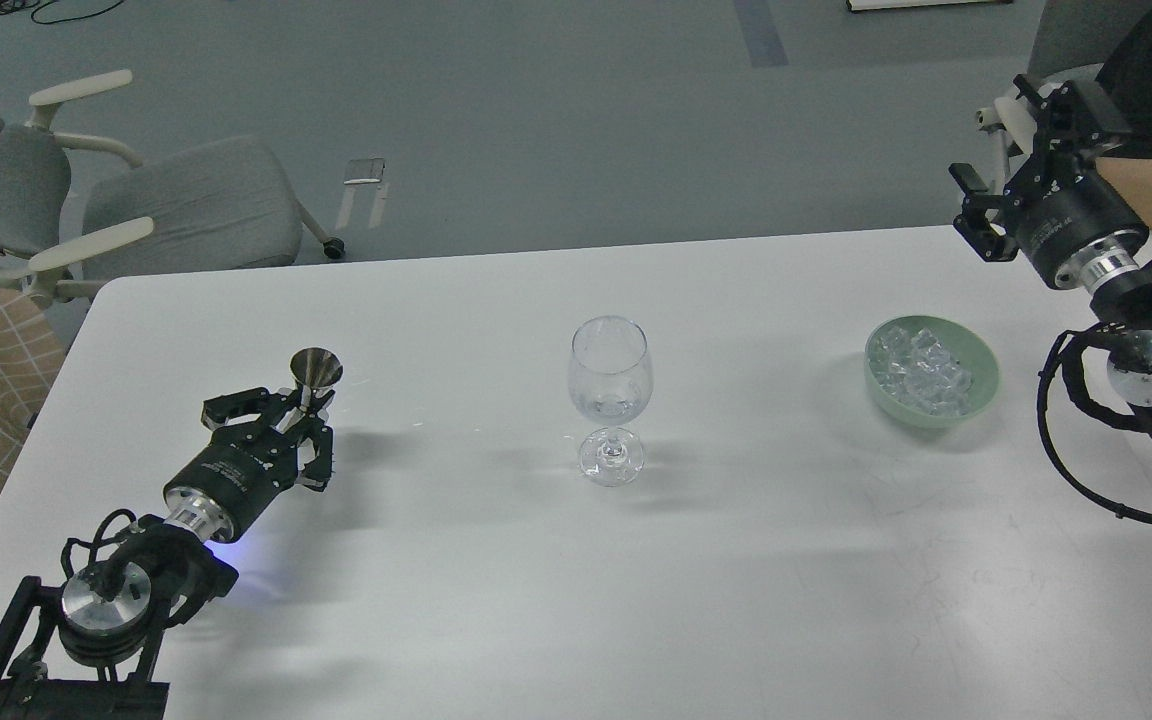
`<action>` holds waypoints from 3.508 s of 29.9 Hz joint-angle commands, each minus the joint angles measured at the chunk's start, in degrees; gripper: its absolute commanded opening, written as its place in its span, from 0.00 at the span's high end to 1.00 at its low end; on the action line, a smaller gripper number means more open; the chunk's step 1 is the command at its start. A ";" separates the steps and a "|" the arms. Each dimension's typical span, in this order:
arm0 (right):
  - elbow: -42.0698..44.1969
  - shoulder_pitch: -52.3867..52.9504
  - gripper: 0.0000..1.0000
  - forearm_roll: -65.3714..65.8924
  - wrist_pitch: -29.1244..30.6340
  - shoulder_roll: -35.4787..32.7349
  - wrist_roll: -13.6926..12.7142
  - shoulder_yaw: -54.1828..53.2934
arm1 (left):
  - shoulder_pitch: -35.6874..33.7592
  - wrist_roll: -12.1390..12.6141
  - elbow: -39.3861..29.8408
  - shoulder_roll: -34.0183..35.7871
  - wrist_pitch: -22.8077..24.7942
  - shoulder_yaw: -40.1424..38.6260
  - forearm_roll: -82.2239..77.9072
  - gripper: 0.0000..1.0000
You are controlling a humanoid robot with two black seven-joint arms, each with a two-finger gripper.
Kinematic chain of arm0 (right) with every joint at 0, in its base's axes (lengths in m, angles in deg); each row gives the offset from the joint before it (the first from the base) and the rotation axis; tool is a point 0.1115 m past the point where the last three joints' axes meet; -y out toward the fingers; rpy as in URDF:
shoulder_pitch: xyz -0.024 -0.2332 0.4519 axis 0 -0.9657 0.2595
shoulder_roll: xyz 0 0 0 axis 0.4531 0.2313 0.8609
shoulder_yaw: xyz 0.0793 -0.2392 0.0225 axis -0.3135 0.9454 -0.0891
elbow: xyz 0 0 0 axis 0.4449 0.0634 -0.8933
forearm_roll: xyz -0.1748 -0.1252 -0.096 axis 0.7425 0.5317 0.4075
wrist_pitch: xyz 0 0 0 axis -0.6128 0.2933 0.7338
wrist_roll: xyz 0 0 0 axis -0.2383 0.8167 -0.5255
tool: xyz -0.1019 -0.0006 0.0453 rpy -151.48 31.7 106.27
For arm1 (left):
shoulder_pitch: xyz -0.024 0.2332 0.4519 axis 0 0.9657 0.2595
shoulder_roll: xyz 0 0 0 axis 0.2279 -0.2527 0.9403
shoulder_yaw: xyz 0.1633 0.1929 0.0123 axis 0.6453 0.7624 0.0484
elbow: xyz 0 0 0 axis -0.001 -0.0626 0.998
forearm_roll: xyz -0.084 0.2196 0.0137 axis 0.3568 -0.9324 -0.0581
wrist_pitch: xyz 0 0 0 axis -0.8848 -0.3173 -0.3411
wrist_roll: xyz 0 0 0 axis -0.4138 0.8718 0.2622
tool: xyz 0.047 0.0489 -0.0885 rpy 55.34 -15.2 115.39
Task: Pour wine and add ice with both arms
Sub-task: 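Lower the jigger back onto the table with the left gripper, then open the left gripper and withdraw it from the jigger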
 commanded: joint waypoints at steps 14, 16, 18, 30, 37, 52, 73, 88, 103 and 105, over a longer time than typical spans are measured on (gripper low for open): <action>0.08 -0.37 0.00 0.00 0.00 0.45 0.01 0.00 | -0.01 -0.20 0.34 -0.02 0.20 -0.02 -0.08 0.64; 0.08 -0.37 0.00 0.00 0.00 0.63 0.01 0.00 | -0.01 -0.11 0.34 -0.02 0.20 0.07 -0.25 0.64; 0.08 -0.37 0.00 0.00 0.00 0.63 0.01 0.00 | -0.01 -0.11 0.34 -0.02 0.20 0.07 -0.34 0.64; 0.08 -0.72 0.00 0.09 0.00 0.98 0.01 0.00 | -0.18 -0.11 0.34 0.24 -0.33 0.42 -0.95 0.64; 0.08 -0.81 0.00 0.09 0.00 0.98 0.01 0.00 | -0.89 -0.02 0.34 0.59 -0.59 0.42 -0.96 0.64; 0.08 -0.72 0.00 0.27 0.00 0.98 0.01 0.00 | -1.06 0.07 0.34 0.59 -0.59 0.33 -0.96 0.64; 0.08 -0.72 0.00 0.27 0.00 0.89 0.01 0.00 | -1.06 0.07 0.60 0.68 -0.51 0.15 -0.60 0.20; 0.08 -0.72 0.00 0.35 0.00 0.89 0.01 0.00 | -1.33 0.07 0.95 0.68 -0.51 0.15 -0.60 0.10; -0.01 -0.72 0.00 0.27 0.00 0.80 0.01 0.00 | 3.50 0.86 2.45 6.65 5.73 -1.77 0.10 0.02; -0.01 -0.72 0.00 0.27 0.00 0.72 0.01 -0.09 | 5.17 0.95 4.02 8.14 7.83 -4.05 0.10 0.02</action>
